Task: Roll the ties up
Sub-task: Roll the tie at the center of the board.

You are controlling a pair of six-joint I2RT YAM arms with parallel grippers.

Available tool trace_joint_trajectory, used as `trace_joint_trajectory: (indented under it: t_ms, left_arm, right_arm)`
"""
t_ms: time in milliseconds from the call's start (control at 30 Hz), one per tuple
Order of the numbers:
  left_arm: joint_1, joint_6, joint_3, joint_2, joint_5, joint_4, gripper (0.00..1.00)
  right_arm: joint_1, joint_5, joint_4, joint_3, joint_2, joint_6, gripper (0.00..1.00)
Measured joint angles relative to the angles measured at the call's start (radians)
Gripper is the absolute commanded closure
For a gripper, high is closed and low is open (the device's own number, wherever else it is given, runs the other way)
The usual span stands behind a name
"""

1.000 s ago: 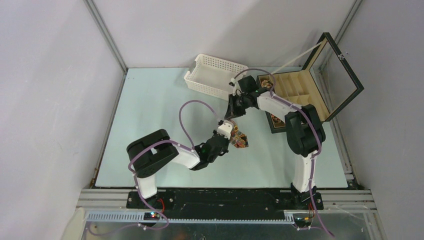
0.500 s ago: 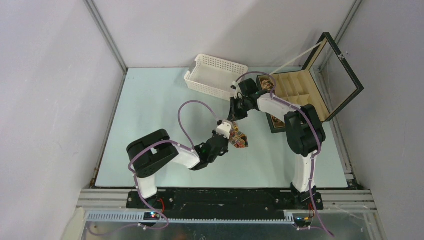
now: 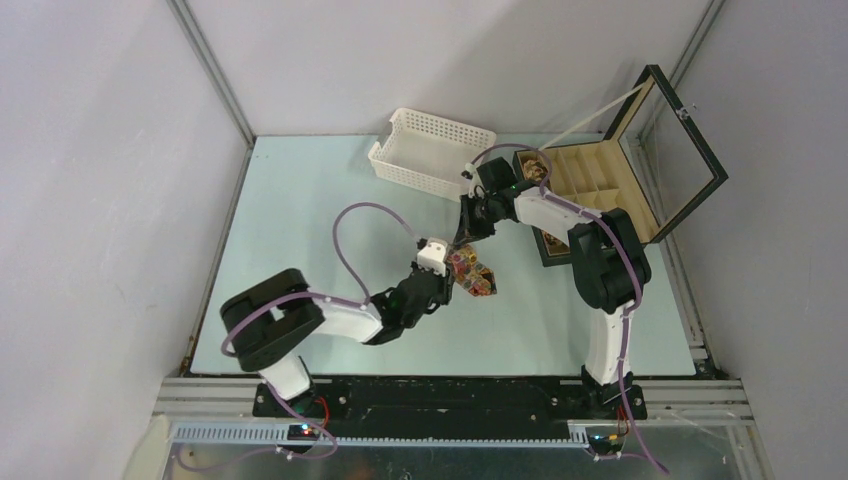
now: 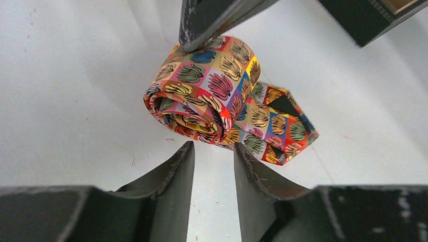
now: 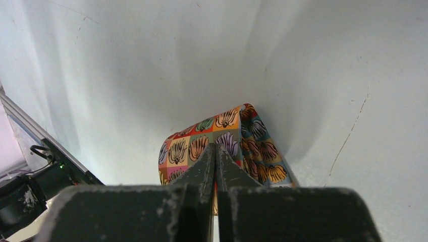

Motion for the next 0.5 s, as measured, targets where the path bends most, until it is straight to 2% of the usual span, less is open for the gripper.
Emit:
trace_joint_trajectory:
  t_ms: [200,333,500]
  left_arm:
    - [0.006,-0.090,-0.066,-0.172,0.008,-0.029,0.41]
    - [0.053,-0.195,-0.067,-0.246,0.049,-0.056,0.35]
    - [0.180,-0.404,-0.098,-0.266,0.150,-0.042,0.33]
  right_arm:
    - [0.001,0.000,0.008,-0.005,0.000,0.003,1.00]
    - [0.001,0.000,0.015,-0.012,0.000,0.006,1.00]
    - [0.001,0.000,0.017,-0.013,0.000,0.007,1.00]
